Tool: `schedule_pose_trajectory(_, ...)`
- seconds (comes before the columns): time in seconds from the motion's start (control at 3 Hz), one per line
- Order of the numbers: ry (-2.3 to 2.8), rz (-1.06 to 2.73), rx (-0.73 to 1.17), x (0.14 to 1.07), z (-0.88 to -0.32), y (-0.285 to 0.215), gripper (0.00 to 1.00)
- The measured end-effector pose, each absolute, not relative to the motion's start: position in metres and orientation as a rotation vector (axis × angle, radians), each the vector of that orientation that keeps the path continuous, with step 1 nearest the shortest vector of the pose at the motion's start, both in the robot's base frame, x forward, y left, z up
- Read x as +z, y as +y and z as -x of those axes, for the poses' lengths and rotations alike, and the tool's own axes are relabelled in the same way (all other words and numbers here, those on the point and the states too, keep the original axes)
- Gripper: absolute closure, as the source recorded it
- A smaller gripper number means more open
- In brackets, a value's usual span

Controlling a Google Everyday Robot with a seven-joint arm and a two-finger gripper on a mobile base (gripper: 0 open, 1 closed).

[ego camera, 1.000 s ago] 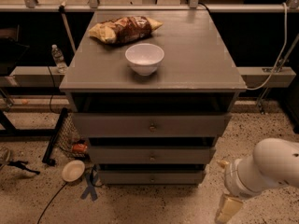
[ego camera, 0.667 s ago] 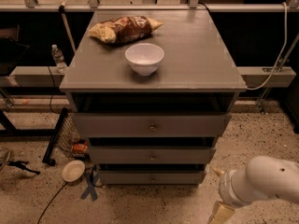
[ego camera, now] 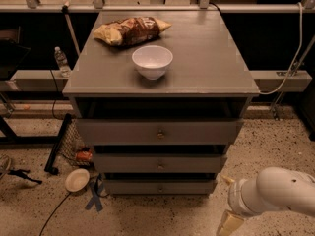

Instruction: Open bottom drawer

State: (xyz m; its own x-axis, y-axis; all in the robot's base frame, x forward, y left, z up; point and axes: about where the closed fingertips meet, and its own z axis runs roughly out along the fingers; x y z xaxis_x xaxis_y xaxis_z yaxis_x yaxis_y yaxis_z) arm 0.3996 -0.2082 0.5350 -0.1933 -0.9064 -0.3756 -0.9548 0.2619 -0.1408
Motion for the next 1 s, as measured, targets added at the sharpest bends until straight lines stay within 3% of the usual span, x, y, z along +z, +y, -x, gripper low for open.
schedule_pose_trajectory(0.67, 2.092, 1.784, 0.214, 0.446, -0.412, -0.187, 0.0)
schedule_pose_trajectory(1.0, 2.092, 1.784, 0.214, 0.446, -0.412, -0.187, 0.0)
